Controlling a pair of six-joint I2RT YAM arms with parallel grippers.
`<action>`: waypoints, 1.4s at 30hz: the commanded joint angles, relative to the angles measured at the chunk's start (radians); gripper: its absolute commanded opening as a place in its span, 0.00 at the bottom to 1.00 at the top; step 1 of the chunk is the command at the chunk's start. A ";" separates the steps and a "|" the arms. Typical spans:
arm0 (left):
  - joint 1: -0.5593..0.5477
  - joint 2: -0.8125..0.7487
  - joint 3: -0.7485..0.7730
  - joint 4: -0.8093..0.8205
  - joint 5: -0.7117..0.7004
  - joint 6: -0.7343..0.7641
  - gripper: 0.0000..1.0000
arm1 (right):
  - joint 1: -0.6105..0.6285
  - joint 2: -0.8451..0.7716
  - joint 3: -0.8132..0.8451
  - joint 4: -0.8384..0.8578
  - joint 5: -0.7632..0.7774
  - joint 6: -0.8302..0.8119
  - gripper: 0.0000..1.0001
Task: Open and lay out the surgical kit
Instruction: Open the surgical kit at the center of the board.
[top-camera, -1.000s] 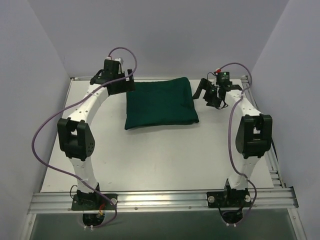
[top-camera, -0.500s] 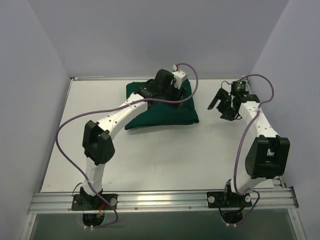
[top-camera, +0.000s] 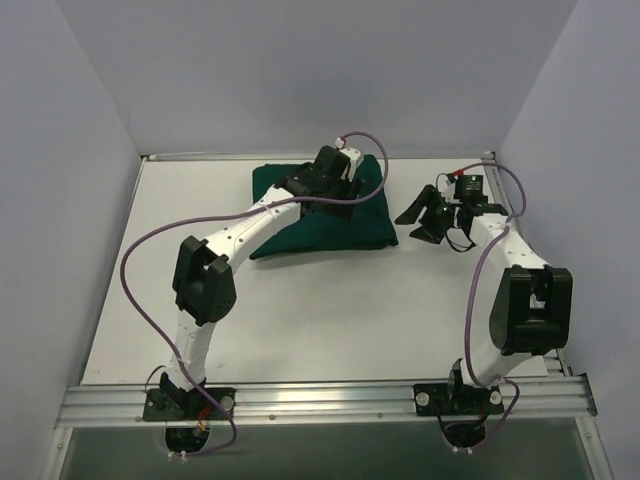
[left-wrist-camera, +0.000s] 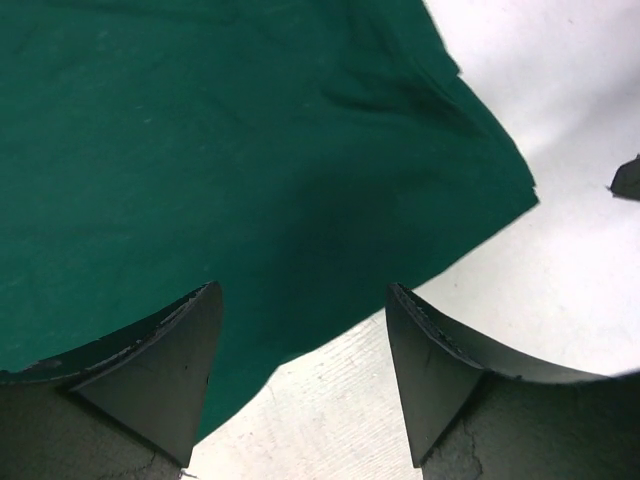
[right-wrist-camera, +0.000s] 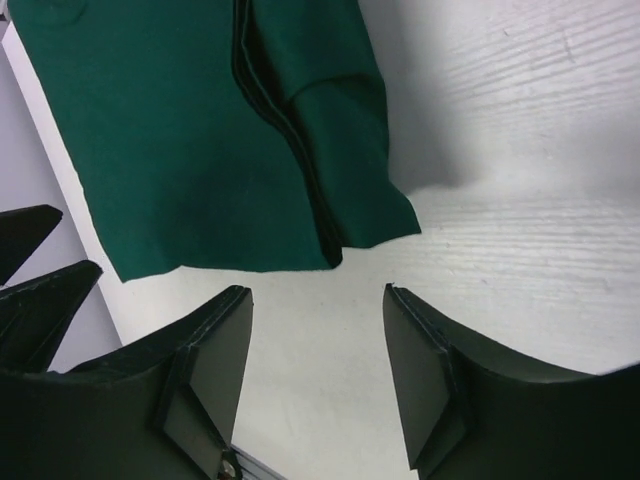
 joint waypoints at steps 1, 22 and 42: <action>0.021 -0.083 0.019 -0.017 -0.016 -0.046 0.75 | 0.024 0.053 0.052 0.048 -0.068 -0.006 0.54; 0.063 -0.115 -0.017 -0.005 0.047 -0.046 0.74 | 0.124 0.188 0.147 0.031 -0.036 -0.021 0.20; 0.023 -0.170 -0.157 0.215 0.267 0.100 0.96 | 0.185 0.166 0.325 -0.034 -0.105 0.141 0.00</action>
